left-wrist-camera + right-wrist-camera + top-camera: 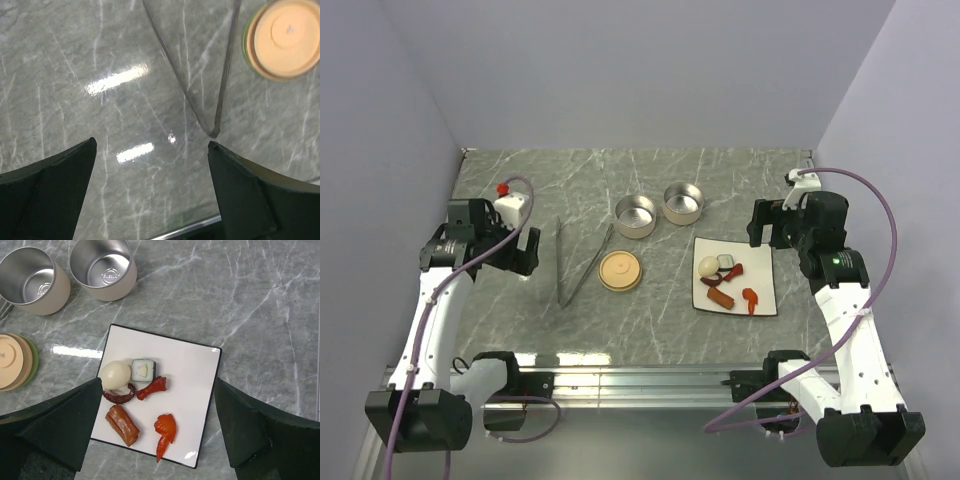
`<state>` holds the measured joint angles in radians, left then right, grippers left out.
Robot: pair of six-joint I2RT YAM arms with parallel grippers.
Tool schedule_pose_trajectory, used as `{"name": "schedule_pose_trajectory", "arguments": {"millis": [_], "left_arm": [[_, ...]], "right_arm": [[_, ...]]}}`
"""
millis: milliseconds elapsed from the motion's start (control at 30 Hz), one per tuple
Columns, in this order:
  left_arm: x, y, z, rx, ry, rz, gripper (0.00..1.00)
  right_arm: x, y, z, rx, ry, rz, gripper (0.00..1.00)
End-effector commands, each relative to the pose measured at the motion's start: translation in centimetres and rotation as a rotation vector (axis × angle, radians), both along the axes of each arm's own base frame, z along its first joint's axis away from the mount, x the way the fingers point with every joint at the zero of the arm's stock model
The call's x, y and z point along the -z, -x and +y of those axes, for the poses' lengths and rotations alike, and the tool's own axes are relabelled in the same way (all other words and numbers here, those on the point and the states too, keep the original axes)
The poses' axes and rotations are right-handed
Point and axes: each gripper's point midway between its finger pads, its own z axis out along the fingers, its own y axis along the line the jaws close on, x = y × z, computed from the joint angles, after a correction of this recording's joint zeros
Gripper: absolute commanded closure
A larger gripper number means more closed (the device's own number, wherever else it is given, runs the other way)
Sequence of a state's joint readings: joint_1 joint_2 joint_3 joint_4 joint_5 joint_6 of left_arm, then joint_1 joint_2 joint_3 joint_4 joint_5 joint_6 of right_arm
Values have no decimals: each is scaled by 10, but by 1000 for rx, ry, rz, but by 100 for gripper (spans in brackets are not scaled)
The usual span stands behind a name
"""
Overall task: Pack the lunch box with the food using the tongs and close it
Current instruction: Grab the clamp with the left arm
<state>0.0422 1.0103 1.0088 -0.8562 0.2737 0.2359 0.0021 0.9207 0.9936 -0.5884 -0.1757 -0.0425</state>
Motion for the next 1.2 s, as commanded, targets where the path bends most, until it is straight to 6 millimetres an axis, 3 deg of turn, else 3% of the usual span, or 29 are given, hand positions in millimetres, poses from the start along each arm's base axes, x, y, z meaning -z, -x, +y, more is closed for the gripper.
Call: {"name": "schedule_pose_trajectory", "arguments": {"millis": [0, 167, 300, 667, 900, 1167], "left_arm": [[12, 18, -8, 162, -59, 54, 1], [48, 39, -23, 280, -130, 230, 1], [67, 43, -32, 283, -172, 290, 1], [101, 32, -69, 310, -269, 286, 1], [137, 40, -72, 328, -319, 424, 1], [153, 16, -73, 277, -359, 410, 1]], "right_arm": [[-1, -2, -2, 4, 21, -14, 0], [1, -3, -1, -4, 16, -7, 0], [2, -5, -2, -1, 23, 2, 0], [11, -7, -2, -6, 28, 31, 0], [13, -9, -5, 2, 41, 41, 0], [17, -10, -5, 1, 45, 52, 0]]}}
